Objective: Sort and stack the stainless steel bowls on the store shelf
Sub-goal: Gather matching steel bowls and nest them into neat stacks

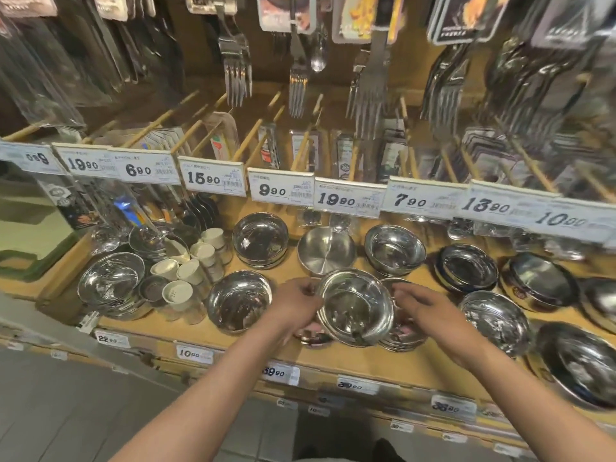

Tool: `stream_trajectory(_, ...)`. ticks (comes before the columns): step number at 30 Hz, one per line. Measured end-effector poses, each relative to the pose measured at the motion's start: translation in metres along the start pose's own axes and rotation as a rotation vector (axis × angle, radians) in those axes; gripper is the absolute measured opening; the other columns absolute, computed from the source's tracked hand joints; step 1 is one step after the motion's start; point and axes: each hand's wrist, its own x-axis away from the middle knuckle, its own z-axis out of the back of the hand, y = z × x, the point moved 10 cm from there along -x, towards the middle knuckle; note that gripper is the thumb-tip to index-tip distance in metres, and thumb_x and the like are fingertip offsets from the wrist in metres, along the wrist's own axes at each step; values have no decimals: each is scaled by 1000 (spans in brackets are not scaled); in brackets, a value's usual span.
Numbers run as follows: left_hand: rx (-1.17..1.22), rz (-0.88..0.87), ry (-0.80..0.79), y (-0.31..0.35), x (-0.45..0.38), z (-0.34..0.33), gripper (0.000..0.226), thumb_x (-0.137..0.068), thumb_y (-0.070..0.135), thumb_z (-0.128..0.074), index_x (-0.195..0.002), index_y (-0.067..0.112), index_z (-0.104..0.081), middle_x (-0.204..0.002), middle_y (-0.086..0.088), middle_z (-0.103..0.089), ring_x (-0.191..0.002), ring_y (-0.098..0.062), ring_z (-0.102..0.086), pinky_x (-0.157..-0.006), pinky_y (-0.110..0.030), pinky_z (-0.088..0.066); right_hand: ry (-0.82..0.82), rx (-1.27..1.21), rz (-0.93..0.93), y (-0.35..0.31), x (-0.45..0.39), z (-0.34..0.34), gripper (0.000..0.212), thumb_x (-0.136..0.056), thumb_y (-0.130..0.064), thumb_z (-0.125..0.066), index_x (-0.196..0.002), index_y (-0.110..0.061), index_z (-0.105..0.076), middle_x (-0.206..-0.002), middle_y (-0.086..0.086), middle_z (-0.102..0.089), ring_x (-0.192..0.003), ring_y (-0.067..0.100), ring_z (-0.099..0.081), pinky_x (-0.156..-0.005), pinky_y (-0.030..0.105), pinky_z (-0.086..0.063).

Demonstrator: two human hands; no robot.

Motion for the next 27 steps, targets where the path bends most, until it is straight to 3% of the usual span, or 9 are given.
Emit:
stream_trajectory(3, -103, -45, 25, 22, -19, -27, 13, -92, 7, -68, -102, 16, -69, -97, -1, -72, -70, -18, -75, -59, -27, -62, 54, -40, 22, 2, -2, 22, 21, -95, -14, -67, -115, -20, -72, -89, 23, -68, -75, 20, -68, -63, 25, -57)
stream_trajectory(7, -234, -110, 93, 44, -39, -54, 17, -90, 7, -70, -80, 18, -63, -83, -5, -70, -67, -23, -73, -67, -42, -64, 248, 154, 36, 3, -5, 57, 23, -88, -3, -68, -95, -25, -72, -65, 1, -73, -51, 14, -69, -52, 23, -53)
stream_trajectory(9, -349, -127, 104, 47, -46, -67, 3, -88, 9, -72, -86, 9, -70, -88, -10, -74, -83, -29, -73, -79, -44, -61, 281, 227, 6, 8, -7, 62, 21, -88, -7, -69, -91, -28, -69, -69, 1, -75, -56, 17, -72, -55, 28, -56)
stream_trajectory(13, -515, -134, 53, 39, -53, -88, 22, -82, 16, -76, -104, 15, -78, -100, -4, -78, -92, -23, -71, -80, -30, -56, 301, 418, 19, 12, -10, 64, 15, -89, -14, -69, -88, -26, -60, -86, 3, -76, -75, 23, -73, -76, 34, -57)
stream_trajectory(16, -556, -154, 65, 36, -54, -93, 30, -83, 19, -75, -113, 22, -76, -105, 1, -76, -88, -16, -65, -76, -21, -44, 320, 521, 51, 14, -13, 65, 8, -89, -13, -69, -96, -18, -68, -88, 4, -75, -78, 22, -67, -73, 27, -47)
stream_trajectory(19, -564, -178, 28, 33, -55, -102, 35, -85, 16, -73, -120, 21, -74, -94, 0, -73, -76, -12, -61, -62, -12, -39, 323, 569, 44, 18, -14, 64, 16, -87, -6, -66, -101, -6, -71, -90, 12, -75, -80, 28, -66, -67, 28, -43)
stream_trajectory(21, -559, -195, 20, 31, -54, -104, 39, -85, 12, -73, -123, 19, -73, -104, -2, -76, -89, -17, -69, -73, -14, -47, 333, 602, 42, 18, -15, 65, 16, -87, -6, -64, -101, -3, -71, -91, 15, -73, -82, 30, -65, -64, 28, -37)
stream_trajectory(23, -516, -190, 27, 27, -55, -104, 40, -85, 8, -73, -123, 16, -72, -114, -2, -76, -104, -19, -70, -85, -21, -50, 340, 616, 35, 18, -16, 65, 18, -87, -7, -63, -103, -3, -71, -93, 15, -73, -84, 31, -65, -64, 28, -36)
stream_trajectory(27, -462, -205, 61, 24, -56, -102, 27, -82, 6, -73, -106, 19, -77, -99, -1, -78, -85, -15, -66, -75, -19, -43, 334, 608, 8, 20, -17, 65, 22, -86, -3, -63, -106, -4, -70, -94, 14, -73, -89, 33, -67, -69, 29, -42)
